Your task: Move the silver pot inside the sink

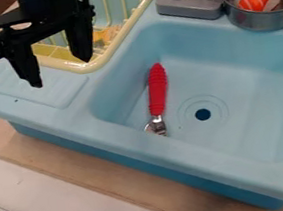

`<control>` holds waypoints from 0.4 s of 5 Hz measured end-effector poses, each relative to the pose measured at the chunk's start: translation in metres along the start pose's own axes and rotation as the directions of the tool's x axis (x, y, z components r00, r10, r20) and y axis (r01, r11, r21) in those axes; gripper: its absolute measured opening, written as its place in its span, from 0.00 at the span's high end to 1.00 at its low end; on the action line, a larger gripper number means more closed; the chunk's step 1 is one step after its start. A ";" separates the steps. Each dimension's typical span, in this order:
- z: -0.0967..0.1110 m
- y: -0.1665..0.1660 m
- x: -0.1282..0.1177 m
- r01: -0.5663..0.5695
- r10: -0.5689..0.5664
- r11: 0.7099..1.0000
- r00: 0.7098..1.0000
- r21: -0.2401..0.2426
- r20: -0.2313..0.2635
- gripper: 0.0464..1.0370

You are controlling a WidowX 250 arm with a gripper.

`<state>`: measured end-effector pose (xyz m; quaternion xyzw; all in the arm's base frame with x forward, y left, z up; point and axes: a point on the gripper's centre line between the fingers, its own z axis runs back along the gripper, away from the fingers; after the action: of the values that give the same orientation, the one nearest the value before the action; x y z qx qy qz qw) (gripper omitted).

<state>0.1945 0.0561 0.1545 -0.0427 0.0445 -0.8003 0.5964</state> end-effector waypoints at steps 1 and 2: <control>-0.004 0.000 0.003 0.006 -0.006 1.000 1.000 -0.012 0.013 0.04; 0.005 0.014 0.019 0.108 -0.109 0.994 0.994 0.027 0.017 0.04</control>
<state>0.2031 0.0341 0.1580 -0.0445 0.0262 -0.8316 0.5529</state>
